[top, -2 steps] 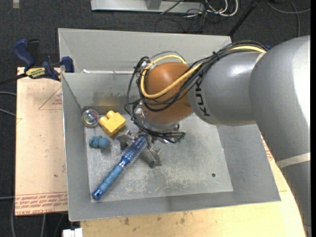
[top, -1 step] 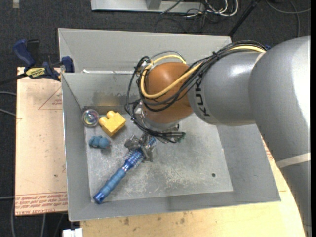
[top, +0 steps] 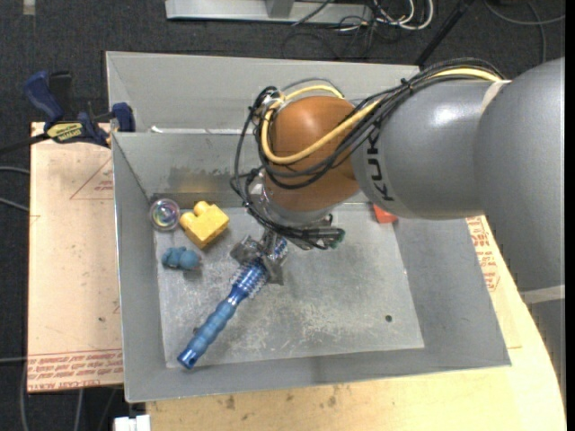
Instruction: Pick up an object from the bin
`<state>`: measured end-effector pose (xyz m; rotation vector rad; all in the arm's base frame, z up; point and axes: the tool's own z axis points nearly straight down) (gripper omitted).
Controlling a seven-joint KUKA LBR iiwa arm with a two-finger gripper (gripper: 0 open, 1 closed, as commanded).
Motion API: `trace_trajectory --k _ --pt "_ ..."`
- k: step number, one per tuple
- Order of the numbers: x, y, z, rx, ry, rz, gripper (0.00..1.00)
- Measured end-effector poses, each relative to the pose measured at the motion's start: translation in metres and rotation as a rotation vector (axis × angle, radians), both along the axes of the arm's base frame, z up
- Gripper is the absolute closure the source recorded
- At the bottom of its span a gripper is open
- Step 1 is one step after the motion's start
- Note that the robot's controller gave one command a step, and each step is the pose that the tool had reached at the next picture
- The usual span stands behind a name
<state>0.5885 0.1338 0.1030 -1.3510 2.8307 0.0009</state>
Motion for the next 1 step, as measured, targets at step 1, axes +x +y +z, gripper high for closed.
trace_trajectory --k 1 --pt "0.0009 0.0009 0.0293 0.0 0.0 -0.003 1.0"
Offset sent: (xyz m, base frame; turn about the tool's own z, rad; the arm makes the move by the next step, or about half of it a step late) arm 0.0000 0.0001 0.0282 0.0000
